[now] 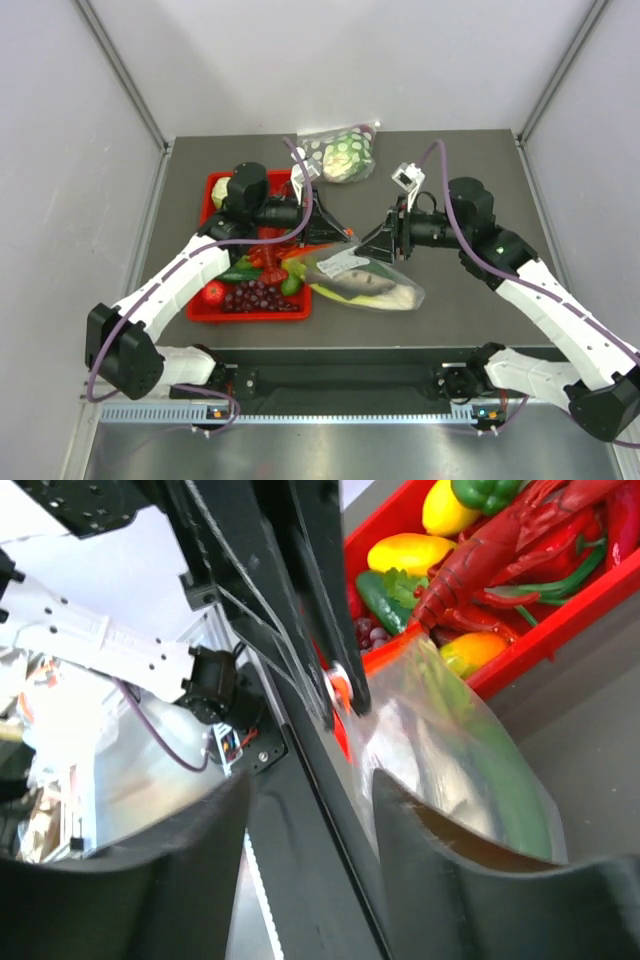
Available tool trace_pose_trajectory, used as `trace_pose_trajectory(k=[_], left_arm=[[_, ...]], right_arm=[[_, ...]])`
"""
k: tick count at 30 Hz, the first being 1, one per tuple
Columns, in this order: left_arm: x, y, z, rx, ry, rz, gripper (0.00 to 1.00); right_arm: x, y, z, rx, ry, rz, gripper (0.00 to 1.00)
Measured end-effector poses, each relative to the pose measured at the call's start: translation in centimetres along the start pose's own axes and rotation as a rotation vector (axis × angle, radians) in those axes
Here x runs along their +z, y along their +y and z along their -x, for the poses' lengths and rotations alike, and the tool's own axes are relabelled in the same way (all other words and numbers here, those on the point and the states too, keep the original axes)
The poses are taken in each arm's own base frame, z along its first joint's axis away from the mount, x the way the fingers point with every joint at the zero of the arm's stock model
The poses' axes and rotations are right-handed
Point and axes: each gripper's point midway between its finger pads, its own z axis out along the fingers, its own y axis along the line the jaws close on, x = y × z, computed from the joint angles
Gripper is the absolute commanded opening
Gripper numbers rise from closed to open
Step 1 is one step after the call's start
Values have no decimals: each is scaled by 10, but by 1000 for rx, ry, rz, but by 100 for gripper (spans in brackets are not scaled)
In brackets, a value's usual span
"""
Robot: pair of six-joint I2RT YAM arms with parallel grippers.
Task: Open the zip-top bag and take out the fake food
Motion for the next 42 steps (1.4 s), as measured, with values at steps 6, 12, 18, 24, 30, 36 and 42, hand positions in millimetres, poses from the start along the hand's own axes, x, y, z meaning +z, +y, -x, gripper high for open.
trace_pose_trajectory(k=[6, 12, 18, 24, 30, 36, 42], left_arm=[[2, 0, -5, -39, 16, -21, 0], [1, -3, -5, -50, 21, -35, 0], [1, -3, -6, -53, 22, -36, 0], [3, 0, -7, -70, 25, -33, 0], [2, 4, -8, -91, 26, -26, 0], [2, 4, -8, -87, 25, -25, 0], [4, 2, -9, -80, 29, -33, 0]], right_arm=[[10, -3, 9, -25, 26, 9, 59], [22, -14, 4, -51, 73, -12, 59], [27, -21, -13, -68, 133, -40, 56], [34, -13, -22, -99, 162, -26, 3], [42, -21, -28, -103, 183, -57, 0], [37, -25, -24, -116, 162, -98, 0], [22, -26, -18, -104, 104, -104, 0]])
